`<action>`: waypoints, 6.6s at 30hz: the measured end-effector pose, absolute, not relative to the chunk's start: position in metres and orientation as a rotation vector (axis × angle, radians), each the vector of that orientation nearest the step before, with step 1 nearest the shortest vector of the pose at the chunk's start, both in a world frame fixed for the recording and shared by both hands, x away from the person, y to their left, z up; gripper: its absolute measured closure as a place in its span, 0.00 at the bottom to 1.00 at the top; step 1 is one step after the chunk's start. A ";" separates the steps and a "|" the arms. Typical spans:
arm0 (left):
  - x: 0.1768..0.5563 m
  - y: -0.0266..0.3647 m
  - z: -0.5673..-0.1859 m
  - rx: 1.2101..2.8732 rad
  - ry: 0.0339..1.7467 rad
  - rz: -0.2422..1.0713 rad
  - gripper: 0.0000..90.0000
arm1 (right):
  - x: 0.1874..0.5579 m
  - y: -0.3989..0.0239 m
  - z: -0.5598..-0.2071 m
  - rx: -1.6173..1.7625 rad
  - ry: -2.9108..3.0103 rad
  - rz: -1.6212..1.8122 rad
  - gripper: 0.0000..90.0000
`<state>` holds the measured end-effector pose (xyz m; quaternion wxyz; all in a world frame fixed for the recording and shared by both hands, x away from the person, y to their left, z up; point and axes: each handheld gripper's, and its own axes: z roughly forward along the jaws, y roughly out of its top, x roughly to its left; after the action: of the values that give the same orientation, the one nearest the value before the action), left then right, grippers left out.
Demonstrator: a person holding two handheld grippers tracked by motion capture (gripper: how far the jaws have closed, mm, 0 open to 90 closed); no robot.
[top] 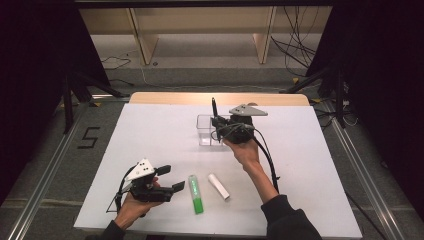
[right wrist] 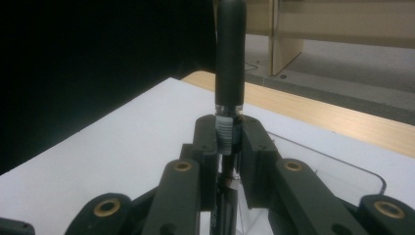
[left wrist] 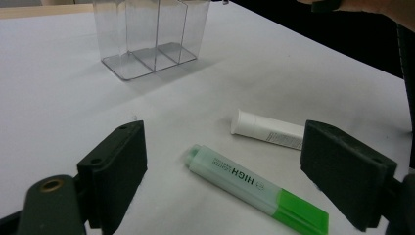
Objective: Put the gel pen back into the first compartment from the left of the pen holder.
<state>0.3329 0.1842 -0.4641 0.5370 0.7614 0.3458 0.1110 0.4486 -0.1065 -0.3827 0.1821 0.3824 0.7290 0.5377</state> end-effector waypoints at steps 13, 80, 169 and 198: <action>0.332 0.183 -0.465 1.828 0.802 0.311 0.18 | 0.476 -0.084 -0.377 1.116 2.033 1.516 0.88; 0.334 0.185 -0.466 1.834 0.833 0.321 0.18 | 0.525 -0.043 -0.402 1.235 2.091 1.333 0.88; 0.341 0.195 -0.467 1.759 0.939 0.351 0.18 | 0.326 -0.056 -0.454 0.968 2.437 1.311 0.34; 0.340 0.197 -0.468 1.757 0.951 0.350 0.18 | 0.317 -0.040 -0.475 0.975 2.483 1.153 0.31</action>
<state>0.3404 0.1972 -0.4676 0.5282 0.7355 0.3981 0.1466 0.3174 -0.0397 -0.4750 0.1175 0.3333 0.8485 0.3940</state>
